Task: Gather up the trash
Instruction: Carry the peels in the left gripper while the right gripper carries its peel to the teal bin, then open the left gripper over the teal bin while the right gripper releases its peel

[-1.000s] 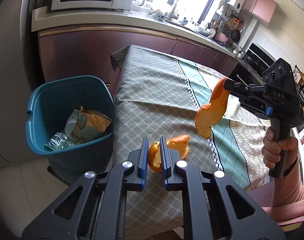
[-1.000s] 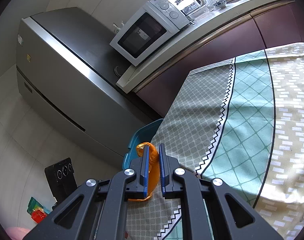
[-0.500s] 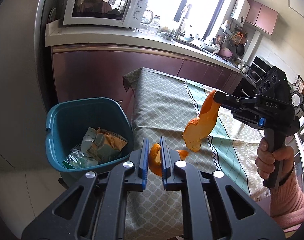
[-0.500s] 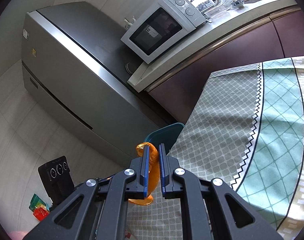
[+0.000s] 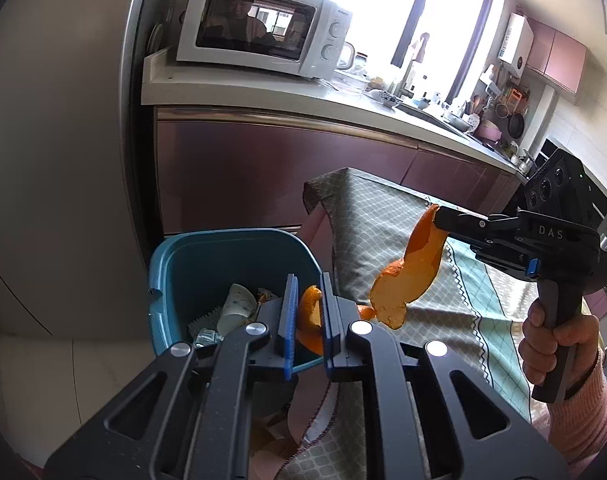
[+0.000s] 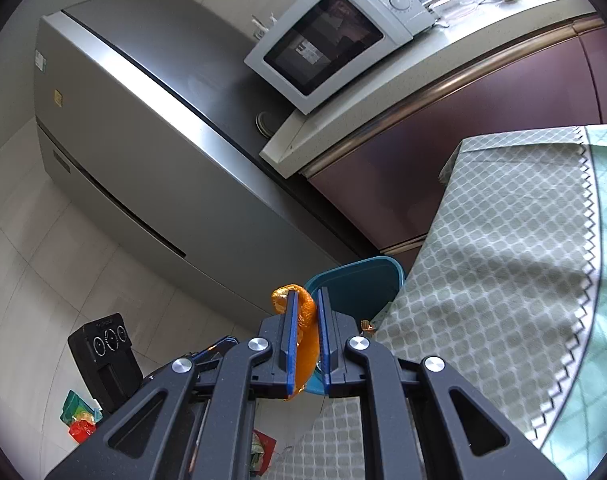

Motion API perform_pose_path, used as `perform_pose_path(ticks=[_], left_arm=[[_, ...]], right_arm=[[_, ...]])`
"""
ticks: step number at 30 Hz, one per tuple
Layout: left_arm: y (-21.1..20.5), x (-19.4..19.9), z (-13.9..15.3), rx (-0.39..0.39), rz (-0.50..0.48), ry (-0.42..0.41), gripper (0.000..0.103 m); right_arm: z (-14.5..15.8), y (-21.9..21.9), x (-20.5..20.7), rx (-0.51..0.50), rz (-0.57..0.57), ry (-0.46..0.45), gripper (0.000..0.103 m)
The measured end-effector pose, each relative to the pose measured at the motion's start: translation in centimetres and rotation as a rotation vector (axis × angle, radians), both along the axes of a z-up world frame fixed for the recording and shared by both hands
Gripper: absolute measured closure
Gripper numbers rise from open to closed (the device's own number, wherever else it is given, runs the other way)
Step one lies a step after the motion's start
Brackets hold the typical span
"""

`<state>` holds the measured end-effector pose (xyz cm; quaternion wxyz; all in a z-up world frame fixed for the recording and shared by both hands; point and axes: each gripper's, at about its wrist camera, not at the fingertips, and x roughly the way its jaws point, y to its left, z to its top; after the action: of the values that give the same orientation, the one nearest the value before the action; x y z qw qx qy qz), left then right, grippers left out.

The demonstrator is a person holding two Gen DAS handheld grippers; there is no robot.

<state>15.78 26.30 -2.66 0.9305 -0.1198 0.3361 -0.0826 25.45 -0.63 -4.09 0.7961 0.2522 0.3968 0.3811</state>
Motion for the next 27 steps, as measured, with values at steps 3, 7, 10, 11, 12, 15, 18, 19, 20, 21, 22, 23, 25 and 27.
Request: perform_pose_path(ticks=[3,7,10,11,12,15,18,19,20,21,22,23,25,27], left_arm=[[0.9,1.0,-0.7,0.017,0.032,0.012,0.092],[1.8,2.6,-2.1,0.032,0.067,0.045,0.092],[2.4,3.7,-3.4,0.041,0.087,0.074,0.092],[2.6,4.0,-3.8,0.040,0.092,0.085,0.092],[2.8,4.4,-4.2,0.041,0.097,0.094,0.091],[3.2,5.3,-5.3,0.051,0.117,0.117,0.090],[3.7,6.3,-6.3,0.051,0.130,0.137,0.088],[3.7,6.5,-6.5,0.050,0.132,0.138,0.087],[3.8,6.7,-6.8,0.050,0.132,0.143,0.085],[3.8,6.9,-7.0,0.044,0.130,0.148,0.083],[3.8,7.1,-7.1,0.038,0.125,0.151,0.080],[3.8,7.2,-7.3,0.037,0.120,0.152,0.077],[3.5,7.2,-7.4,0.044,0.116,0.148,0.070],[3.1,6.8,-7.5,0.044,0.109,0.140,0.067]], right_arm=[[-0.6,1.7,1.1,-0.026,0.010,0.014,0.095],[-1.8,4.0,2.4,-0.065,0.026,0.042,0.095],[-2.7,5.6,3.2,-0.099,0.043,0.061,0.094],[-2.9,6.2,3.4,-0.112,0.050,0.064,0.094],[-3.2,6.7,3.6,-0.123,0.057,0.068,0.094],[-4.1,8.6,4.2,-0.161,0.085,0.088,0.092],[-5.0,9.8,4.7,-0.197,0.097,0.111,0.088],[-5.3,10.0,4.7,-0.207,0.094,0.115,0.082],[-5.4,10.2,4.7,-0.212,0.096,0.115,0.079],[-5.5,10.0,4.5,-0.215,0.098,0.114,0.075],[-5.5,10.0,4.4,-0.222,0.098,0.110,0.074],[-5.5,9.9,4.3,-0.227,0.098,0.105,0.074],[-5.6,9.5,4.0,-0.228,0.098,0.104,0.073],[-5.4,8.9,3.5,-0.230,0.095,0.096,0.070]])
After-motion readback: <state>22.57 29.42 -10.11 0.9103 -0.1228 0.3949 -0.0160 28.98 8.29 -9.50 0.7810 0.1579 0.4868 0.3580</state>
